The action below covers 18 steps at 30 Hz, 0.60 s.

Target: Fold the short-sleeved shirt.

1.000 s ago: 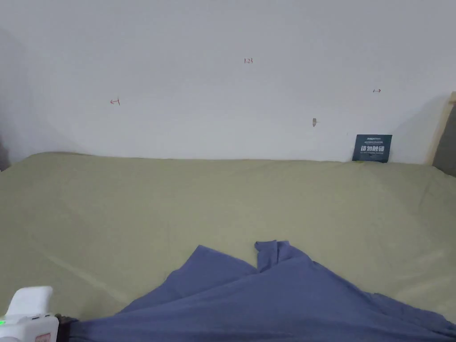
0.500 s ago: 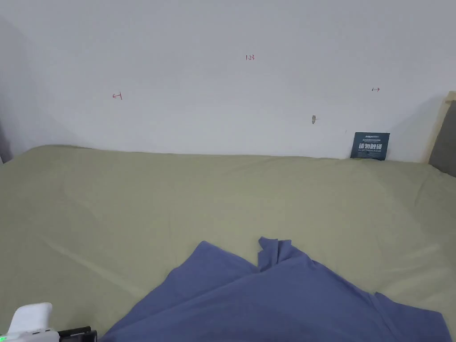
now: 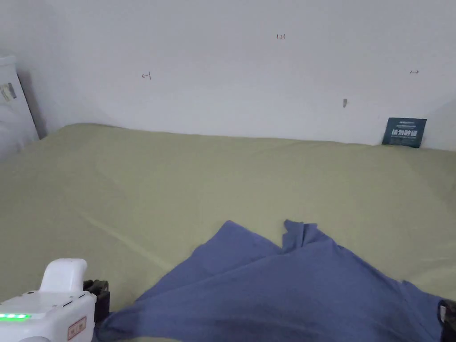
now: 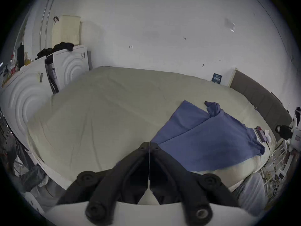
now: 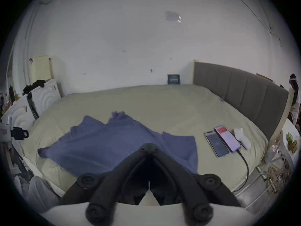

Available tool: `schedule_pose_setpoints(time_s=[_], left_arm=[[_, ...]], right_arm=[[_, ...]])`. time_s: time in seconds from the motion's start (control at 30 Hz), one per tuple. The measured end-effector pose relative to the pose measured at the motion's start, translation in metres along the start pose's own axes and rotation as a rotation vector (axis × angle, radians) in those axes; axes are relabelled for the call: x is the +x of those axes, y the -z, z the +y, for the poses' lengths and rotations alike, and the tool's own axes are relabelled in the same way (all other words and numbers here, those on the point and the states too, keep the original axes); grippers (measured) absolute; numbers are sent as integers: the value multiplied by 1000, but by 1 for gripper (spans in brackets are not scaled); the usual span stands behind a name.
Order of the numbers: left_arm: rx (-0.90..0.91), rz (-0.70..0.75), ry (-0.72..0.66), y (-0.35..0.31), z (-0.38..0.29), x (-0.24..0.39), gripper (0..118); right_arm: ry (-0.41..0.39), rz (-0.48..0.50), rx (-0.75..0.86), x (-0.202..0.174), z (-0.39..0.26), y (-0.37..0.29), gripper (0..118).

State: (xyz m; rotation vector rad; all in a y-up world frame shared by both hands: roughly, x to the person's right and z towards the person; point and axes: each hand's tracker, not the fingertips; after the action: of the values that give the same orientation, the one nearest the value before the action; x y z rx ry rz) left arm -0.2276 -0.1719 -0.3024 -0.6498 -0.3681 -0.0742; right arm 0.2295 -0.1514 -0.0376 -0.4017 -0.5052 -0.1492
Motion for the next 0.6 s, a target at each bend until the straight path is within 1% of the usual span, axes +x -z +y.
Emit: schedule_pose_setpoints(time_s=[0.07,0.17,0.23,0.37,0.47,0.5,0.53,0.57,0.6], left_arm=[[-39,43,0,6,-8,-10,0],[-104,76,-16,16,-21,-26,0],[-138,74,-21,28,-26,-36,0],[-185,52,-81,56,-28,-54,0],[-226,3,-115,78,-26,-57,2],[-262,-18,-111,88,-26,-55,19],[-255,-10,-109,94,-25,-54,69],[-271,-8,-101,103,-25,-51,104],[-300,3,-77,113,-27,-50,113]], right_arm=[[7,33,-16,-8,-4,0,2],[-6,45,-32,-18,-12,4,2],[-6,51,-59,-21,-18,9,2],[-5,55,-105,-29,-29,17,2],[-7,54,-120,-34,-35,19,2],[-5,57,-129,-35,-35,19,2],[-5,57,-135,-36,-36,21,2],[-6,56,-141,-37,-38,22,2],[-10,56,-147,-39,-39,24,2]])
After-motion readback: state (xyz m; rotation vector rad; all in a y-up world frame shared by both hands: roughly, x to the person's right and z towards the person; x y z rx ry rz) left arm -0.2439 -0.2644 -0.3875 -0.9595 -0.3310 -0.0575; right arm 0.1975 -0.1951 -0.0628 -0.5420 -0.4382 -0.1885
